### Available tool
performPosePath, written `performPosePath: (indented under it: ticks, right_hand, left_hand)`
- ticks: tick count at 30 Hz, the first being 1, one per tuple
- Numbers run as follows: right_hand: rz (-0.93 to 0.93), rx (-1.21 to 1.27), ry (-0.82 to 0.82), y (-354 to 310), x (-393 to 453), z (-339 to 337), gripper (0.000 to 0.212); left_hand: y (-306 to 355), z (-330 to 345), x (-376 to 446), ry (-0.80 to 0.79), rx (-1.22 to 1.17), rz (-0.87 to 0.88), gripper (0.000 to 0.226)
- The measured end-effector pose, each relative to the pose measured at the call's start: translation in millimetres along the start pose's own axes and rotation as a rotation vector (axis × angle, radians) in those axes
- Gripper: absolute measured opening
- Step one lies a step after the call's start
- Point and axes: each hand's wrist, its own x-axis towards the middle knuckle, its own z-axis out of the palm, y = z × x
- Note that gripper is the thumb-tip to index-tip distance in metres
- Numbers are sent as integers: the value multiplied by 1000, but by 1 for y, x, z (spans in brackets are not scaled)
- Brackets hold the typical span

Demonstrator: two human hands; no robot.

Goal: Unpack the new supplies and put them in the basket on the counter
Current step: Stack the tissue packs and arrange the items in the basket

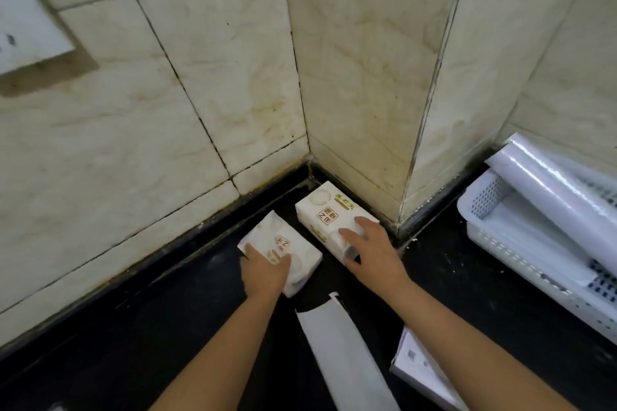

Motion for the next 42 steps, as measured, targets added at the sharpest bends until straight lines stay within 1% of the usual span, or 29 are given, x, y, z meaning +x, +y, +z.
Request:
performPosePath:
  ticks: [2, 3, 5, 7, 9, 10, 11, 13, 14, 15, 16, 17, 18, 20, 22, 23, 25, 28, 30, 33, 35, 37, 39, 40, 41, 42]
  right_hand:
    - [-19, -57, 22, -3, 8, 8, 47]
    - [-20, -57, 42, -4, 11, 9, 46]
    - [5, -11, 60, -6, 14, 9, 47]
    - [14, 52, 30, -9, 11, 3, 48]
    - [-22, 110, -34, -9, -2, -10, 47]
    - [-38, 129, -55, -6, -13, -20, 44]
    - [-52, 138, -38, 0, -26, -31, 39]
    - [-35, 135, 88, 20, -55, -59, 24]
    - [18, 137, 170, 33, -70, -74, 19]
    - [103, 148, 247, 49, -83, -89, 17]
    - [199, 151, 320, 66, -93, -105, 18]
    - [284, 135, 373, 86, -101, -118, 20]
    - [353, 93, 398, 106, -106, -131, 25]
    - [466, -55, 349, 144, -110, -152, 40]
    - [566, -183, 231, 177, -109, -164, 54]
    - [592, -229, 178, 189, -108, -167, 56]
    - [584, -344, 119, 206, -108, -166, 54]
    - [536, -467, 118, 220, -107, -162, 50]
    - [490, -426, 177, 226, -109, -165, 48]
    - [351, -305, 269, 239, -119, -172, 50]
    - [338, -243, 306, 246, -129, -180, 53]
    - [301, -218, 393, 252, -132, -193, 53]
    - [298, -171, 471, 261, -129, -208, 52]
    - [326, -152, 475, 266, -126, -217, 52]
    - [357, -143, 466, 271, -123, -225, 53]
    - [370, -148, 454, 277, -120, -230, 54]
  left_hand:
    - [-8, -1, 3, -144, 34, 66, 60]
    - [-9, 0, 2, -171, 51, 107, 55]
    - [-7, 9, -2, -201, 3, 149, 54]
    - [-1, 16, -7, -218, -145, 126, 55]
    - [6, 24, -5, -206, -250, 42, 57]
    - [9, 28, -4, -195, -290, -4, 54]
    - [11, 30, -2, -183, -333, -47, 50]
    - [20, 34, -4, -158, -412, -125, 49]
    - [25, 36, -7, -141, -431, -135, 55]
    - [29, 38, -12, -112, -378, -114, 64]
    - [33, 39, -19, -71, -230, -53, 72]
    - [36, 41, -27, -15, -59, 43, 75]
    - [39, 44, -38, 33, 62, 158, 75]
    - [48, 52, -64, 33, 162, 357, 64]
    - [59, 64, -92, -15, 180, 515, 53]
    - [64, 73, -106, -37, 191, 587, 48]
    - [74, 91, -134, -84, 235, 729, 40]
    - [88, 122, -170, -165, 273, 848, 39]
    - [99, 140, -187, -199, 297, 884, 39]
    - [119, 161, -199, -236, 311, 931, 39]
    - [133, 175, -201, -256, 348, 979, 40]
    - [149, 192, -198, -276, 415, 1027, 41]
    - [171, 211, -194, -269, 497, 1073, 37]
    - [184, 221, -192, -261, 544, 1089, 35]
    - [195, 231, -190, -257, 600, 1113, 37]
    - [206, 243, -187, -252, 657, 1146, 47]
